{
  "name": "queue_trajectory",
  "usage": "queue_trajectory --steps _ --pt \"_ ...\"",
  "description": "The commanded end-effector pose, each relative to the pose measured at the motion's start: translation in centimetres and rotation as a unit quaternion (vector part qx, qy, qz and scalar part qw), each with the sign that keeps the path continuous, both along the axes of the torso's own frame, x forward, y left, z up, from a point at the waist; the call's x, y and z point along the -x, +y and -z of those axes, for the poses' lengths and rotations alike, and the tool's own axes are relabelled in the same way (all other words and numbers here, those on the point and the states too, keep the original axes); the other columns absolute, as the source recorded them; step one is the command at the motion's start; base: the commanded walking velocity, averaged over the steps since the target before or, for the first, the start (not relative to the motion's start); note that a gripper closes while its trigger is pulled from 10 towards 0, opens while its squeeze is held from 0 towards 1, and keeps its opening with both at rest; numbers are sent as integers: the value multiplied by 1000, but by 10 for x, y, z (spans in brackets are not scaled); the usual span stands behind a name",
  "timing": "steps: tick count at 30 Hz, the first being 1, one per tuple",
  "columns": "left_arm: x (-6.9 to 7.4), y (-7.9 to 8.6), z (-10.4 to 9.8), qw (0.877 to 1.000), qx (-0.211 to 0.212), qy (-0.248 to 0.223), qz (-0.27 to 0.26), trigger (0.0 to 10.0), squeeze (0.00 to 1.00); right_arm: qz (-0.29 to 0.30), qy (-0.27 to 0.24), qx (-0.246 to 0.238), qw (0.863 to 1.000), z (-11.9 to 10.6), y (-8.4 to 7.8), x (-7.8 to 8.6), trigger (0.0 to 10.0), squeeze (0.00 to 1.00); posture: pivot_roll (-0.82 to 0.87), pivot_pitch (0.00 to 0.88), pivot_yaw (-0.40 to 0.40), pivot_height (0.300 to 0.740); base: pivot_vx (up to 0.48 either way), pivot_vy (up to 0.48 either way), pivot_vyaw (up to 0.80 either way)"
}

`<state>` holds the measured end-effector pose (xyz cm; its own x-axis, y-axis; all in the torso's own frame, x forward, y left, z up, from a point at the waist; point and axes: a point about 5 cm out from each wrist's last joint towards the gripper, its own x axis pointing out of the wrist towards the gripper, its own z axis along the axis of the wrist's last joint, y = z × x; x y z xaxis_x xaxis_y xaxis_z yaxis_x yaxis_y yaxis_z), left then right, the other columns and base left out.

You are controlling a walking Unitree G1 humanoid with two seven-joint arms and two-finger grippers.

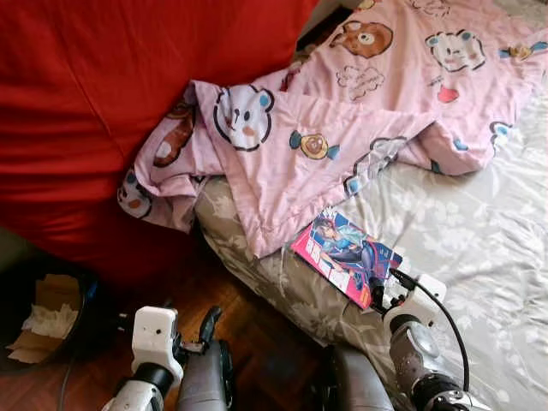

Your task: Clean up the room

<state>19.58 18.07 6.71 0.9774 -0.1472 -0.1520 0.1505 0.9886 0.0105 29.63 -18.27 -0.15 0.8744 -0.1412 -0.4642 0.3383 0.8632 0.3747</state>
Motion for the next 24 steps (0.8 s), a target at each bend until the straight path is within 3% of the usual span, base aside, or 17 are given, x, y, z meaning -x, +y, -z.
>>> queue_trajectory --steps 1,7,8,10,24 --pt "7 2 3 1000 -1 16 2 10000 0 0 25 -12 1000 10 2 9 10000 0 66 385 7 640 0 0 0" --pt "11 3 4 1000 -4 24 3 10000 0 -5 18 -15 1000 8 4 7 10000 0 68 399 10 640 0 0 0" --pt "12 3 4 1000 -7 26 6 10000 0 -6 16 -14 1000 8 4 7 5412 0 68 400 9 640 0 0 0" --pt "13 4 4 1000 -8 27 5 10000 0 -7 14 -14 1000 7 4 6 0 0 69 401 9 640 0 0 0" --pt "11 15 4 999 -24 27 -3 10000 0 -11 12 -17 1000 9 6 8 0 0 65 397 11 640 0 0 0"
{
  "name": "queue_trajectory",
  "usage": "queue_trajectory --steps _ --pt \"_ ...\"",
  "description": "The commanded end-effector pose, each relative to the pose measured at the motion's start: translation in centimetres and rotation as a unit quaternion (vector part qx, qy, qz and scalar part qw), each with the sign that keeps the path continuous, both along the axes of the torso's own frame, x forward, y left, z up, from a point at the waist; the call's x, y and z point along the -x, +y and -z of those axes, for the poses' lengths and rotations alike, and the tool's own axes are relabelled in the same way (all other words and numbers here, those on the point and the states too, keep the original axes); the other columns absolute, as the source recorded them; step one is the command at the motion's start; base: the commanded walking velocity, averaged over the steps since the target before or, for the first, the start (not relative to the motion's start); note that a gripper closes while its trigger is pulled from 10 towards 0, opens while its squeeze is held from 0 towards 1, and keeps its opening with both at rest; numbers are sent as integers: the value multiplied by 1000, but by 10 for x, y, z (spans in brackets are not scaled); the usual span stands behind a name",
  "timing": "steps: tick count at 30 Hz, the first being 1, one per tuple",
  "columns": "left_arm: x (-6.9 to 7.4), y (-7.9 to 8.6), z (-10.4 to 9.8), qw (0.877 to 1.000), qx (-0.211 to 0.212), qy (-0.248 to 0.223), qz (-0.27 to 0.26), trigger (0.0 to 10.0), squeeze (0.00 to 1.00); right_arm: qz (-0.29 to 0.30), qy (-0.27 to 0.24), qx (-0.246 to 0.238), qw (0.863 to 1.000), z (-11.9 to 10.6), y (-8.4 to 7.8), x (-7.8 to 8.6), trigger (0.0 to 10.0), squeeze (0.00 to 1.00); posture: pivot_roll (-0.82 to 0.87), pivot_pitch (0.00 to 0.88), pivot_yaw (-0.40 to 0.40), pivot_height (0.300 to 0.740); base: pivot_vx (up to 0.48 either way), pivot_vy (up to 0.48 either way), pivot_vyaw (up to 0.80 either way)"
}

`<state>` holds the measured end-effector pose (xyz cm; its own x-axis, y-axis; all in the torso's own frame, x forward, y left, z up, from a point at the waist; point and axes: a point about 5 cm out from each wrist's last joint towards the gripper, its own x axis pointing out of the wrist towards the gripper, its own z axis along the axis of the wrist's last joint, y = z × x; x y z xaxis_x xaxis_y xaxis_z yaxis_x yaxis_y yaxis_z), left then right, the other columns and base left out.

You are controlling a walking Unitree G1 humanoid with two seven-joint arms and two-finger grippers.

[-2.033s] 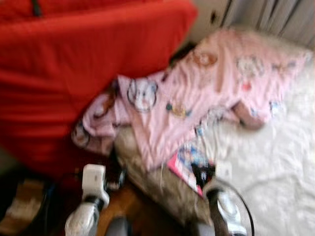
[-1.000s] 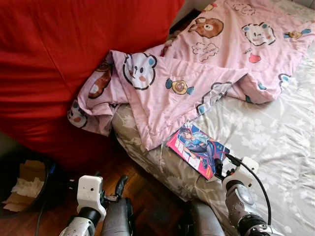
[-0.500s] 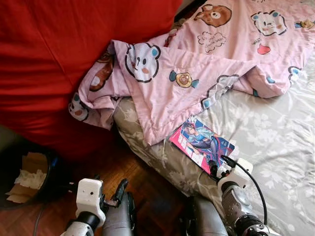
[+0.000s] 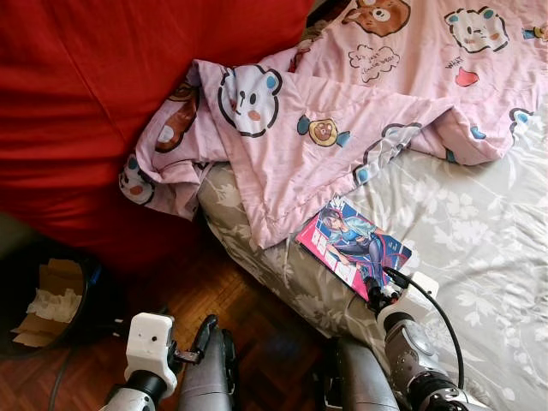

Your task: Clean up the room

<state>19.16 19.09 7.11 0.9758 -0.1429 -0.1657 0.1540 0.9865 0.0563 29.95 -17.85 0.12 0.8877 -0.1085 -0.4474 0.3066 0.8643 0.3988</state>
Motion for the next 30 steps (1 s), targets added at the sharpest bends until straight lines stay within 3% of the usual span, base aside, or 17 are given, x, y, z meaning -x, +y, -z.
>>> queue_trajectory --steps 1,22,30 --pt "7 5 8 1000 0 24 -5 10000 0 2 23 -7 1000 12 2 11 0 0 65 397 11 640 0 0 0" --pt "-5 1 14 1000 1 25 -2 10000 0 10 24 -10 1000 13 -1 13 0 0 52 355 18 640 0 0 0" --pt "-16 4 22 1000 -1 28 -4 10000 0 16 27 -13 999 17 -1 18 0 0 32 311 15 640 0 0 0"
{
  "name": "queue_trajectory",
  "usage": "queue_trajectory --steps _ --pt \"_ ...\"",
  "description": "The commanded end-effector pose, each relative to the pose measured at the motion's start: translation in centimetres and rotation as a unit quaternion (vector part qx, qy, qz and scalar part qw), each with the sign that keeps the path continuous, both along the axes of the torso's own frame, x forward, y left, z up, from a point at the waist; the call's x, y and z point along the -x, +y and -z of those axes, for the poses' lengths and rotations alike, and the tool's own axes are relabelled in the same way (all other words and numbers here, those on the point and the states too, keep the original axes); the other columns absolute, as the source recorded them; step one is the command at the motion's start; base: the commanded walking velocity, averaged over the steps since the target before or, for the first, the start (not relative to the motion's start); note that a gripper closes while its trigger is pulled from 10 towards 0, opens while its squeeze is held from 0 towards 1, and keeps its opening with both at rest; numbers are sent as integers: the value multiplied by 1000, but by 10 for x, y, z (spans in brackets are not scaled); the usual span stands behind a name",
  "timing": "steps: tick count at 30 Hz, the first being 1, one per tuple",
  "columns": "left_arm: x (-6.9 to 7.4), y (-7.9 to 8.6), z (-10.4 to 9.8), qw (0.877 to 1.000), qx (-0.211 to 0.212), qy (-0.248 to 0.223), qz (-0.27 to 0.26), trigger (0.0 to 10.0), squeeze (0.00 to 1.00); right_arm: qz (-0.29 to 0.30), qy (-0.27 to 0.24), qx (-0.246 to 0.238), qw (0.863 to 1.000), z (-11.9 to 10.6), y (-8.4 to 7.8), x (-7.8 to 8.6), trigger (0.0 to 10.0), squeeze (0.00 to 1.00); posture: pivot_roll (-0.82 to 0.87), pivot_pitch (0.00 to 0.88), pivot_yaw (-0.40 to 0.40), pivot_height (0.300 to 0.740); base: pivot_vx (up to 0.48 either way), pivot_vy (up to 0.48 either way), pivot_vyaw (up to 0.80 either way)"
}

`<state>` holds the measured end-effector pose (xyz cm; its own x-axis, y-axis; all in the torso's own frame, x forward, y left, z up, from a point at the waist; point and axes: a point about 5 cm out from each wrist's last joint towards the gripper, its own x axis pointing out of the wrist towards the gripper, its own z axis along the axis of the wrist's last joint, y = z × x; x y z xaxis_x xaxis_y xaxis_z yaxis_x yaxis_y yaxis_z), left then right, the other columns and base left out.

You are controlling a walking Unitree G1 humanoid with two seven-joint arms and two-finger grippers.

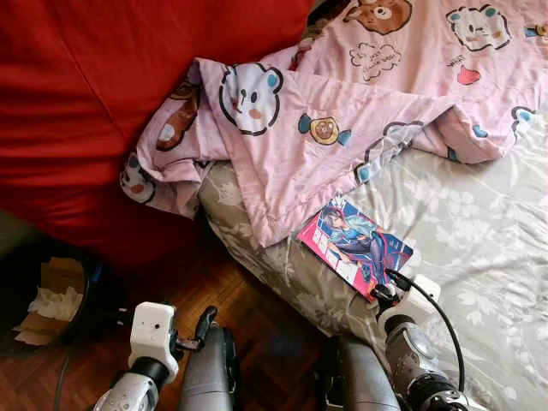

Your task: Clean up the room

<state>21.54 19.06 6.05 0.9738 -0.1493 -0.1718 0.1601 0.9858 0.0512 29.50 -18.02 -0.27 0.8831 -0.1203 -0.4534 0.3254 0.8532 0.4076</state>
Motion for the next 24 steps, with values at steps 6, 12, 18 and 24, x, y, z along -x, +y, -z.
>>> queue_trajectory --steps 6,12,18,24 --pt "-3 3 14 1000 -1 18 -11 10000 0 12 15 0 1000 12 -1 15 0 0 20 262 -1 640 0 0 0" --pt "-18 3 19 1000 2 13 -19 10000 0 20 -56 35 998 -2 -11 10 0 0 -24 185 -26 640 0 0 0" --pt "-23 5 32 999 15 28 -37 10000 0 -78 -68 95 990 8 8 30 10000 0 -77 134 -17 640 0 0 0" --pt "-21 8 61 994 31 81 -61 10000 0 -98 20 115 988 43 2 70 10000 0 -96 79 -18 640 0 0 0"
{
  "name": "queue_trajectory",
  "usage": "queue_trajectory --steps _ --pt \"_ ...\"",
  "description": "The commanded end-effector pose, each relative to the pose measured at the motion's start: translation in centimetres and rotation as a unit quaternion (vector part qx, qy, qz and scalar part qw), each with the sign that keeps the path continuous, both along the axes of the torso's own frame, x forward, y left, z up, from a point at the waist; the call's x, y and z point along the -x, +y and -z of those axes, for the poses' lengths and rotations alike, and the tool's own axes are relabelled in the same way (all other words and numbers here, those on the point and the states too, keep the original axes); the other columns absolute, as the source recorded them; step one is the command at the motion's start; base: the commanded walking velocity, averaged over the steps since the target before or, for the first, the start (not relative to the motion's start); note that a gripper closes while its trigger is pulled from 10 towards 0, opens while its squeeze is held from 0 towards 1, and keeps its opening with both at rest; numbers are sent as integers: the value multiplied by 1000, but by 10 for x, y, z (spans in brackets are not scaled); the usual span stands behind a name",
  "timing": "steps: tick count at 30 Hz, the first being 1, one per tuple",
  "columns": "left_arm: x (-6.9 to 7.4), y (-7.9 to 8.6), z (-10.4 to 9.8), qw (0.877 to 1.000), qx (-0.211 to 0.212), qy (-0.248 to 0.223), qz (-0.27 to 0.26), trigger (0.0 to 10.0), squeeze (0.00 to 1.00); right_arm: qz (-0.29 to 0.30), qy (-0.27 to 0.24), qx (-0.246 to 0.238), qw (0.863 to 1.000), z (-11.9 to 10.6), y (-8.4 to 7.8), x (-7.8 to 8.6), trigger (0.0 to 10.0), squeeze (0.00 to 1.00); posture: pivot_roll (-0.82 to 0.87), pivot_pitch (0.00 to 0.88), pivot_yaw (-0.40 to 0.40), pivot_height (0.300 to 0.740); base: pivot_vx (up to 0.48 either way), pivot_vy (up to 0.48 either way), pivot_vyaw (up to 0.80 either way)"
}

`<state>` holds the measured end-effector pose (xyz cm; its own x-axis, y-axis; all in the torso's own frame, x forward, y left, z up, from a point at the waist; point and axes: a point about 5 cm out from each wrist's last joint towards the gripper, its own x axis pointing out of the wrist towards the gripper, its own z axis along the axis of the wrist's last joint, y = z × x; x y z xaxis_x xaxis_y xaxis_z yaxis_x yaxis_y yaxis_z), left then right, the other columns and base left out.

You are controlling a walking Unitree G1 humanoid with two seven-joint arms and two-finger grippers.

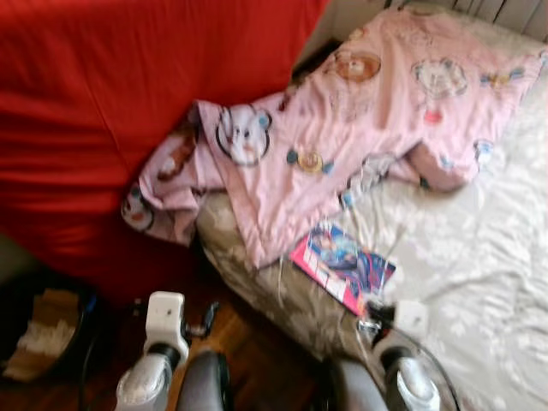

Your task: Clean up the room

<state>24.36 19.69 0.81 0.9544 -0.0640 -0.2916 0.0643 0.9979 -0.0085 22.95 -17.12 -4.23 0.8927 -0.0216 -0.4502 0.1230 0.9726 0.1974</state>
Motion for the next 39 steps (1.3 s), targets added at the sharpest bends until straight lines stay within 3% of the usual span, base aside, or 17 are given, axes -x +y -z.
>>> queue_trajectory --steps 1,6,9,13,15,18,20,22,31,39 --pt "8 0 16 999 14 32 -17 10000 0 20 38 8 999 10 -10 13 10000 0 -93 60 -19 640 0 0 0" --pt "10 -2 28 998 15 61 -22 10000 0 9 72 10 997 18 -6 20 10000 0 -84 26 -18 650 0 0 0" --pt "15 2 40 995 14 92 -35 10000 0 -32 102 19 994 24 5 23 10000 0 -89 0 -22 670 0 0 0" --pt "20 2 49 992 -1 117 -41 10000 0 -61 137 31 988 30 6 30 10000 0 -64 0 -34 690 0 0 0" --pt "28 2 59 987 4 150 -60 10000 0 -87 167 61 980 35 5 37 10000 0 -57 0 -37 710 0 0 0" --pt "31 2 62 985 5 160 -63 10000 0 -93 172 69 978 36 4 38 10000 0 -53 0 -39 719 0 0 0" --pt "47 5 75 975 -2 210 -74 10000 0 -115 179 77 974 39 6 44 10000 0 -45 0 -36 728 0 0 0" --pt "56 9 80 970 -2 228 -86 10000 0 -97 188 76 974 41 3 48 10000 0 -44 0 -33 740 0 0 0" --pt "68 16 86 961 2 248 -120 10000 0 -118 214 71 967 48 12 62 10000 0 -62 0 -30 740 0 0 151" --pt "64 16 85 962 -1 252 -105 10000 0 -86 237 62 966 53 -1 73 10000 0 -71 0 -27 740 0 0 0"
